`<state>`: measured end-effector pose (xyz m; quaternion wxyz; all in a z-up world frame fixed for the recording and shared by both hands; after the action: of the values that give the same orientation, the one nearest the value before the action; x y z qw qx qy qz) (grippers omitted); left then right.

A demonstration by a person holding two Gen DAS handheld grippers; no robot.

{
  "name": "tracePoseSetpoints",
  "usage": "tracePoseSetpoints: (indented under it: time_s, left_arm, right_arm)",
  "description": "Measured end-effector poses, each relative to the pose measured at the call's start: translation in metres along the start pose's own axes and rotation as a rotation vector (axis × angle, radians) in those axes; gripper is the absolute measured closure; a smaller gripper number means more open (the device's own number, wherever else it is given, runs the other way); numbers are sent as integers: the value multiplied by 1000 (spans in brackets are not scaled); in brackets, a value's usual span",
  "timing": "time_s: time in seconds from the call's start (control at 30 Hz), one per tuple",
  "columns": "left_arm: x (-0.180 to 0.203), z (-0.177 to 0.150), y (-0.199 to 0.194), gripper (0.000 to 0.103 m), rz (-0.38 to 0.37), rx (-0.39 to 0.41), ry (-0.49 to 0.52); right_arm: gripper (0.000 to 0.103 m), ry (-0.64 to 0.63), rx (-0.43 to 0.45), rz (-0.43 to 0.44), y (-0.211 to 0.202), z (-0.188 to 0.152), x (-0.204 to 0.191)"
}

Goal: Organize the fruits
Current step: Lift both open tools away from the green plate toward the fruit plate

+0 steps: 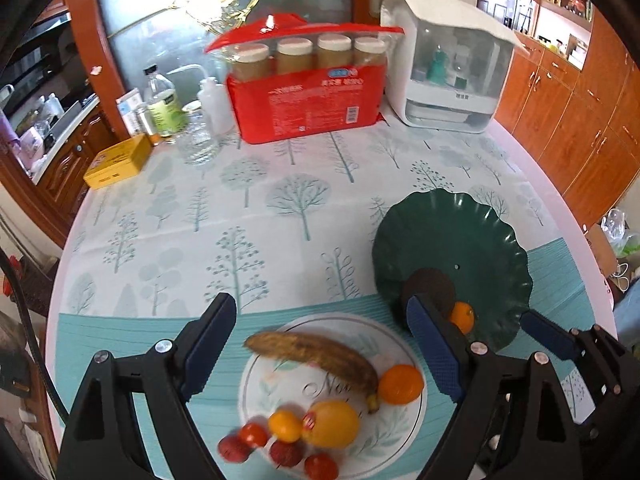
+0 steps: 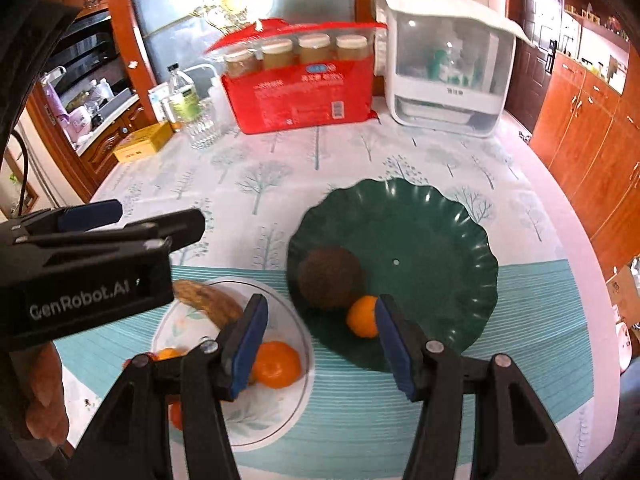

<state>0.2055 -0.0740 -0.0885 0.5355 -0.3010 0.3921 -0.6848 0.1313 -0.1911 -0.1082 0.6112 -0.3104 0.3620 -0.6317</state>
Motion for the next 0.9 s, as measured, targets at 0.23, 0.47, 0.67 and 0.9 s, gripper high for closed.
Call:
tracePoseSetpoints:
  time_s: [0.23, 0.47, 0.67, 0.9]
  left_arm:
    - [-23, -22, -39, 15, 13, 25, -19]
    - [-39, -50, -69, 14, 39, 41, -18]
    - [-50, -72, -80, 14, 39, 26, -37]
    - [-63, -100, -84, 14, 33, 0, -60]
  right_arm:
    - [46, -27, 18, 31, -26, -3, -21]
    - [46, -74, 0, 87, -45, -24, -43]
    - [46, -88, -18, 140, -55, -38, -51]
    - [46, -101, -25, 169, -62, -53, -57]
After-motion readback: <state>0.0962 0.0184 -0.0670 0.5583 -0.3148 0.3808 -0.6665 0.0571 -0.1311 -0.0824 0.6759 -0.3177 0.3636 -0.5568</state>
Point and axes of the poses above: each gripper's, at about its wrist camera, not at the fingertips, and y roughly the way its jaws point, x to its right, z to its top, the point moved 8 cm from there along y, roughly the way its jaws point, and after that the axes turned 3 degrees about -x, right-handed, at the moved point
